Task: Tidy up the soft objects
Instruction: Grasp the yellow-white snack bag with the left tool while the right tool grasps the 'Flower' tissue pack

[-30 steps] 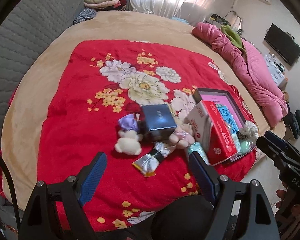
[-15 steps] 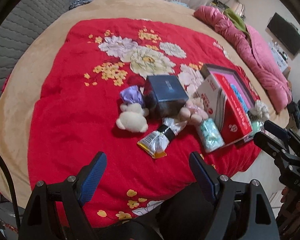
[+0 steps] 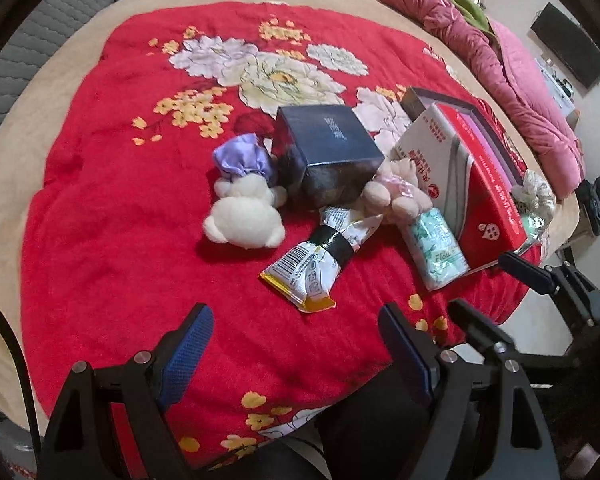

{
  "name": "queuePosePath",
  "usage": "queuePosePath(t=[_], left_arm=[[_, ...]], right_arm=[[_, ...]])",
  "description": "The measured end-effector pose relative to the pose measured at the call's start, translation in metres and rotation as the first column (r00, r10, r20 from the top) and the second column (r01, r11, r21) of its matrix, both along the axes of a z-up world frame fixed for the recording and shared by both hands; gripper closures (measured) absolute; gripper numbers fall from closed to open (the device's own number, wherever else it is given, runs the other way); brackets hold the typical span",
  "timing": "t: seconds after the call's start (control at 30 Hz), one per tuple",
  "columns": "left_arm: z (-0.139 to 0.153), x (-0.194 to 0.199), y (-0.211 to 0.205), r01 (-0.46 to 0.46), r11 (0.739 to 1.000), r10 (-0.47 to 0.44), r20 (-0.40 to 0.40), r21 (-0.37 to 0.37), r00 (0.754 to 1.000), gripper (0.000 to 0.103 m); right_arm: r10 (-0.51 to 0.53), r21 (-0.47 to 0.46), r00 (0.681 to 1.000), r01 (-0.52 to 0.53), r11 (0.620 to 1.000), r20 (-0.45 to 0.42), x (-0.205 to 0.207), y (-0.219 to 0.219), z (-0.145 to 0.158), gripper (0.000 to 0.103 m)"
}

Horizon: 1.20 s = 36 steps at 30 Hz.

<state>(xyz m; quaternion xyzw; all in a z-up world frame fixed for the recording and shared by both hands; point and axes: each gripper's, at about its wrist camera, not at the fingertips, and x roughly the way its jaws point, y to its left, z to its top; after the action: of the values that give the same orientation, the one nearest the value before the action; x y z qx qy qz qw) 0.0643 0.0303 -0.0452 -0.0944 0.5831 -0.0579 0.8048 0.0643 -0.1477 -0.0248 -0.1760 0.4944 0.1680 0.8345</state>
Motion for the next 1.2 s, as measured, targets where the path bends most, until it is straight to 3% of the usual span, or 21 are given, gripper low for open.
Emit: queuePosePath(t=[0.27,0.83,0.9,1.0,1.2], left_arm=[[-0.027,0.03,-0.006,0.05,0.999,-0.05,-0.047,-0.012,0.998,0.019],[-0.063,0.067,-0.037,0.206,0.977,-0.21,-0.075,-0.052,0.975,0.02],[-0.068,0.07,-0.041,0.231,0.972,-0.233,-0.08,-0.035,0.969,0.029],[-0.075,0.076,-0.045,0.245,0.969,-0.246,-0.096,-0.021,0.964,0.031],[-0.082,0.089,-0.039,0.227,0.972,-0.233,-0.099,-0.062,0.967,0.038]], right_arm=[[-0.008,-0.076,1.0,0.008,0.997,0.005,0.007,0.003,-0.025,0.029],[-0.023,-0.086,0.999,0.021,0.996,-0.025,0.021,0.003,-0.047,0.029],[-0.022,-0.104,1.0,0.021,0.994,-0.014,0.021,0.005,-0.05,0.029],[-0.012,-0.139,1.0,0.011,0.99,-0.003,0.022,0.01,-0.056,0.029],[0.002,-0.2,1.0,0.0,0.98,0.012,0.025,0.016,-0.068,0.029]])
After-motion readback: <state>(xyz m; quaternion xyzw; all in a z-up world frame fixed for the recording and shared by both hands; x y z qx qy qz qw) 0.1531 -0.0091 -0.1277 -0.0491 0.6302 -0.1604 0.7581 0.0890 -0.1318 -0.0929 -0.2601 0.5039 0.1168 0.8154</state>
